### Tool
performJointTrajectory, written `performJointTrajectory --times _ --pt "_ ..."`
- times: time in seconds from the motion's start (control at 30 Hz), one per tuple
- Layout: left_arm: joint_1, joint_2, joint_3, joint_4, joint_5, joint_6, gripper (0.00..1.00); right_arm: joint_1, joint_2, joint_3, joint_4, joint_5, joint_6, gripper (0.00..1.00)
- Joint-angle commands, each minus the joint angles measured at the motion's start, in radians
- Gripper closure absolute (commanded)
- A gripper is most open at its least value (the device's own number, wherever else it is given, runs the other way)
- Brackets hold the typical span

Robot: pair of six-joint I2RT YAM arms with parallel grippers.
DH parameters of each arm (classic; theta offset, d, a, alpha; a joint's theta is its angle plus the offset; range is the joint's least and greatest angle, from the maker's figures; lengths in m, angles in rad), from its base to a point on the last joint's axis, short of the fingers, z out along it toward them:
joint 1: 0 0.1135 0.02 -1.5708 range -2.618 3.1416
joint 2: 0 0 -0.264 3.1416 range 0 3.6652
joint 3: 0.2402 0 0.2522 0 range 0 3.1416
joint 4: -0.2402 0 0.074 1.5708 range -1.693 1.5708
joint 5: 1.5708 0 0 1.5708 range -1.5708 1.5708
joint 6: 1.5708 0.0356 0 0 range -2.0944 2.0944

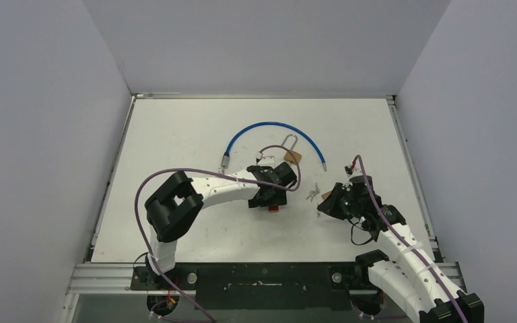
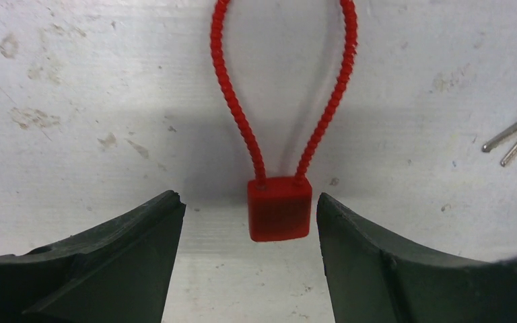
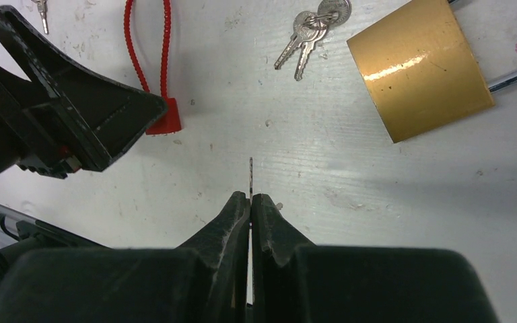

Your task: Unlock with the key

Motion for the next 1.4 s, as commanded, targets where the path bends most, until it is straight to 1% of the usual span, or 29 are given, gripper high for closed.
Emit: performJointTrajectory --times 0.0,0.13,0.27,0.37,0.47,0.53,0.6,0.67,0.73,0.8,0.9,1.03,1.17,1.3,1.37 --pt "-0.045 -0.022 0.036 0.004 -0.086 -0.027 0.31 0.006 -0.033 -0.015 0.004 0.005 0.006 1.00" --pt "-0.062 -0.001 0.054 0.009 -0.097 -0.021 0.32 0.006 -0.038 -0.021 0.005 0.006 0.005 1.00" --pt "-0.072 0.039 0.077 0.005 -0.108 -0.018 0.41 0.006 -0.038 -0.023 0.004 0.013 0.003 1.00" --pt "-0.080 0.099 0.140 -0.089 -0.125 -0.047 0.44 0.004 -0.038 -0.025 0.005 0.017 0.004 1.00" --pt "-0.099 0.156 0.205 -0.194 -0.152 -0.080 0.45 0.003 -0.039 -0.027 0.008 0.020 0.006 1.00" --pt "-0.108 0.167 0.212 -0.209 -0.146 -0.088 0.46 0.001 -0.039 -0.029 0.010 0.021 0.009 1.00" --pt "-0.112 0.168 0.199 -0.207 -0.129 -0.099 0.51 0.000 -0.041 -0.030 0.010 0.023 0.013 1.00" --pt "-0.113 0.165 0.181 -0.191 -0.113 -0.100 0.59 -0.001 -0.044 -0.030 0.009 0.024 0.015 1.00" --pt "-0.112 0.159 0.168 -0.175 -0.111 -0.093 0.73 -0.002 -0.044 -0.029 0.008 0.025 0.019 1.00" --pt "-0.111 0.139 0.155 -0.143 -0.116 -0.079 0.86 -0.005 -0.045 -0.025 0.005 0.025 0.024 1.00" --pt "-0.109 0.075 0.102 -0.028 -0.126 -0.042 1.00 -0.010 -0.044 -0.020 0.008 0.018 0.031 1.00" --pt "-0.110 -0.058 -0.019 0.189 -0.149 0.056 1.00 -0.012 -0.032 -0.018 0.042 0.001 0.042 1.00" --pt "-0.110 -0.209 -0.177 0.444 -0.125 0.209 1.00 -0.015 -0.002 -0.018 0.102 -0.027 0.058 1.00" --pt "-0.107 -0.365 -0.415 0.813 -0.027 0.405 1.00 -0.016 0.049 -0.010 0.175 -0.045 0.057 1.00" --pt "-0.109 -0.439 -0.511 0.969 -0.002 0.500 1.00 -0.015 0.081 0.001 0.219 -0.048 0.055 1.00"
